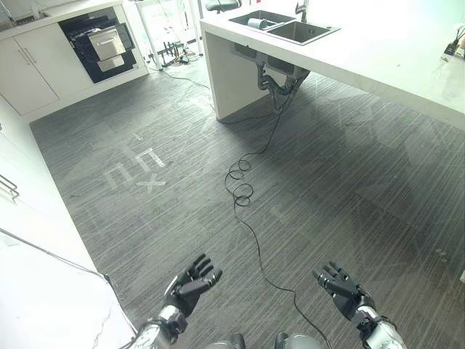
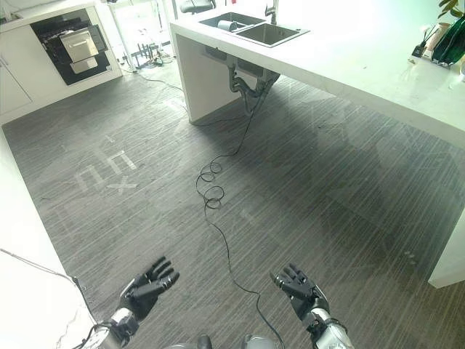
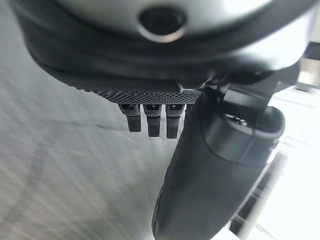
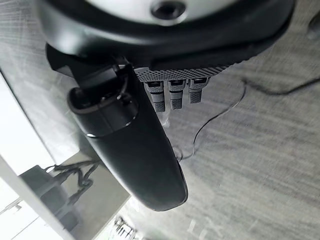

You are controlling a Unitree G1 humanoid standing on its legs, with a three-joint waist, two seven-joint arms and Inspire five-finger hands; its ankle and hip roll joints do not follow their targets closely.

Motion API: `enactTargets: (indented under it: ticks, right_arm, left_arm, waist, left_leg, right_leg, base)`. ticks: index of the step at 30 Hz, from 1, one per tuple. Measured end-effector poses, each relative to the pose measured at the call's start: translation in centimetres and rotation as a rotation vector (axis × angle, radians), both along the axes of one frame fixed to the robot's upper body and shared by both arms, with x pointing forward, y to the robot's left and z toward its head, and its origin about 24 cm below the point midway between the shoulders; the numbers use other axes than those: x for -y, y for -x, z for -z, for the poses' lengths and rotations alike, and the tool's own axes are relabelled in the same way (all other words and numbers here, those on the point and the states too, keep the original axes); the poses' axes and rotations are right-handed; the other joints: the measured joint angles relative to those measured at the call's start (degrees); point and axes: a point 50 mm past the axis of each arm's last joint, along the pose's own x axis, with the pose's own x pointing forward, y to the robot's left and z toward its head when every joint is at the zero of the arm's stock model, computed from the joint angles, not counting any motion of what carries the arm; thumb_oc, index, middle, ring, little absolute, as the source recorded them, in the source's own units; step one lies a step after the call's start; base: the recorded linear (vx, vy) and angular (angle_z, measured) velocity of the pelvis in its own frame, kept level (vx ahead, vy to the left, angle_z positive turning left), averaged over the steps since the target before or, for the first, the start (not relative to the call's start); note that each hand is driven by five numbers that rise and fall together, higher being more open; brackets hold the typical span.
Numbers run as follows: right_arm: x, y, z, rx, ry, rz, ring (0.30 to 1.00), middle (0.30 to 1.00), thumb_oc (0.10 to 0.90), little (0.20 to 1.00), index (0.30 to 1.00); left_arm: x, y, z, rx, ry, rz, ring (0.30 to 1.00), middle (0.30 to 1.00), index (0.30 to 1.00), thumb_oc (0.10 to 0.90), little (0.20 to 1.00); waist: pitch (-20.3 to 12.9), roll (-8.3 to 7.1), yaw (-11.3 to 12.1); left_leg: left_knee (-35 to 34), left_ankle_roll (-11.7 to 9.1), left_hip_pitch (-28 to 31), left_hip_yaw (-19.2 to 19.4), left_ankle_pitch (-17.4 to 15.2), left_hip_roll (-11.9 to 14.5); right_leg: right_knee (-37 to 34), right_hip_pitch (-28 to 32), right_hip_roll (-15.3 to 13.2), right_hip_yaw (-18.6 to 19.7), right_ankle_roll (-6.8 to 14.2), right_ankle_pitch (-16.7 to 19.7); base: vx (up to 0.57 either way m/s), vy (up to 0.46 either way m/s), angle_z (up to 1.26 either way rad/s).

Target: Place the dishes in the dishwasher.

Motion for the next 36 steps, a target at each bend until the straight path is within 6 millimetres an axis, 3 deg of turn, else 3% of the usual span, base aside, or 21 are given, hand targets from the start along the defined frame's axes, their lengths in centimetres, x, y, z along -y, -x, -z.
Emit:
enactTargets:
  ticks: [9, 15, 24, 25, 26, 27, 28, 29, 31, 33, 34, 36]
  right_arm:
    - [0.1, 0.7, 1.3, -0.102, 0.098, -0.076, 0.9, 0.9, 0.8, 0.9, 0.9]
    - [-0.3, 0.2, 1.1, -0.071, 0.173, -0.171, 0.9, 0.9, 0.8, 0.9, 0.9]
    - [-0.9, -0.2, 1.1, -0.061, 0.203, -0.237, 0.9, 0.9, 0.8, 0.9, 0.9]
    - [-0.8, -0.1, 1.1, -0.063, 0.202, -0.238, 0.9, 0.9, 0.8, 0.9, 0.9]
    - [-1.0, -0.2, 1.1, -0.057, 0.194, -0.25, 0.9, 0.9, 0.8, 0.9, 0.9]
    - [-1.4, -0.4, 1.1, -0.038, 0.182, -0.256, 0.9, 0.9, 0.8, 0.9, 0.9]
    - [-0.7, -0.2, 1.3, -0.054, 0.192, -0.254, 0.9, 0.9, 0.8, 0.9, 0.9]
    - [-0.5, -0.2, 1.2, -0.057, 0.196, -0.25, 0.9, 0.9, 0.8, 0.9, 0.9]
    - [-0.1, -0.2, 1.1, -0.057, 0.206, -0.249, 0.9, 0.9, 0.8, 0.9, 0.9]
    - [0.1, -0.2, 1.0, -0.051, 0.213, -0.249, 0.9, 0.9, 0.8, 0.9, 0.9]
    - [0.0, -0.1, 1.0, -0.053, 0.212, -0.249, 0.9, 0.9, 0.8, 0.9, 0.9]
    - [0.0, -0.1, 1.1, -0.058, 0.21, -0.244, 0.9, 0.9, 0.8, 0.9, 0.9]
  left_arm:
    - [-1.1, 2.5, 2.5, -0.245, -0.231, 0.04, 0.9, 0.9, 0.9, 0.8, 0.9]
    - [-1.3, 1.6, 2.1, -0.208, -0.392, 0.078, 0.9, 0.9, 0.9, 0.8, 0.9]
    - [-0.8, 0.2, 1.5, -0.158, -0.36, 0.067, 0.9, 0.9, 0.9, 0.8, 0.9]
    - [-0.6, 0.1, 1.5, -0.149, -0.344, 0.059, 0.9, 0.9, 0.9, 0.8, 0.9]
    - [-0.6, 0.2, 1.5, -0.139, -0.342, 0.064, 0.9, 0.9, 0.9, 0.8, 0.9]
    - [-1.1, -1.2, 0.7, -0.088, -0.355, 0.06, 0.9, 0.9, 0.9, 0.8, 0.9]
    - [-0.6, -2.4, 0.1, -0.039, -0.339, 0.074, 0.9, 0.9, 0.9, 0.8, 0.9]
    - [-0.4, -2.3, 0.1, -0.037, -0.329, 0.08, 0.9, 0.9, 0.9, 0.8, 0.9]
    - [0.0, -1.4, 0.7, -0.059, -0.296, 0.072, 0.9, 0.9, 0.9, 0.8, 0.9]
    - [0.1, -1.2, 0.8, -0.065, -0.281, 0.068, 0.9, 0.9, 0.9, 0.8, 0.9]
    - [0.1, -1.2, 0.8, -0.067, -0.279, 0.067, 0.9, 0.9, 0.9, 0.8, 0.9]
    - [0.1, -1.3, 0.8, -0.075, -0.275, 0.072, 0.9, 0.9, 0.9, 0.8, 0.9]
  waist:
    - [-0.1, -0.05, -0.1]
    - [-0.2, -0.13, 0.0]
    - [-0.6, -0.97, -0.1]
    - [-0.6, -1.12, -0.1]
    - [-0.3, -1.94, 0.3]
    - [2.0, -5.1, 0.0]
    - [4.1, -5.13, 1.8]
    - [4.6, -4.55, 2.4]
    - [5.6, -2.34, 3.0]
    - [7.1, 1.12, 3.0]
    - [7.1, 1.09, 2.9]
    - [6.8, -0.06, 3.2]
  left_leg:
    - [0.1, -0.5, -0.1, 0.3, -0.3, 0.2]
    - [0.2, -0.6, -0.2, 0.2, -0.2, 0.3]
    - [0.1, -0.8, -0.1, 0.0, -0.2, 0.3]
    - [-0.9, -1.0, 0.6, 0.1, 0.2, 0.2]
    - [-2.9, -2.5, 2.7, 0.8, 2.6, -0.2]
    - [10.0, -5.4, -3.4, 1.0, 4.4, -1.4]
    - [23.7, -7.2, -13.4, 0.2, 5.7, -0.4]
    - [20.5, -6.7, -13.9, 0.9, 5.1, -0.1]
    - [3.4, -5.8, -11.6, 1.2, 4.7, 0.7]
    - [-0.2, -5.6, -13.5, 1.5, 5.0, 4.3]
    - [-0.1, -5.5, -13.7, 1.6, 5.1, 4.4]
    - [1.4, -2.8, -13.0, 3.7, 4.8, 3.6]
  right_leg:
    - [0.3, -0.3, 0.0, 0.0, -0.2, 0.0]
    - [0.4, -0.3, 0.1, -0.1, -0.3, -0.1]
    - [0.4, -0.1, 0.2, -0.2, -0.4, -0.1]
    - [0.5, 0.0, 0.3, 0.1, -0.7, -0.3]
    - [1.3, -0.1, 0.9, 1.5, -0.9, -1.8]
    - [3.3, -0.7, 0.2, 5.0, -2.9, -4.0]
    - [4.2, -0.6, 0.9, 5.6, -3.9, -4.5]
    - [4.0, -0.6, 1.3, 5.6, -3.6, -4.7]
    - [2.6, 0.9, 3.3, 6.1, -3.6, -4.5]
    - [2.1, 2.7, 6.5, 4.5, -4.0, -4.8]
    - [2.1, 2.9, 6.5, 4.4, -3.9, -5.0]
    - [2.1, 3.4, 4.6, 5.4, -3.4, -6.4]
  base:
    - [0.02, -0.027, -0.01]
    - [0.03, -0.046, 0.01]
    - [0.05, -0.066, 0.01]
    - [0.15, -0.117, -0.12]
    - [0.24, -0.04, 0.26]
    - [0.4, 0.135, 0.35]
    - [0.44, 0.238, 0.35]
    - [0.47, 0.268, -0.15]
    - [0.33, 0.2, -0.35]
    - [0.39, 0.346, -0.23]
    - [0.32, 0.322, -0.15]
    - [0.24, 0.192, -0.2]
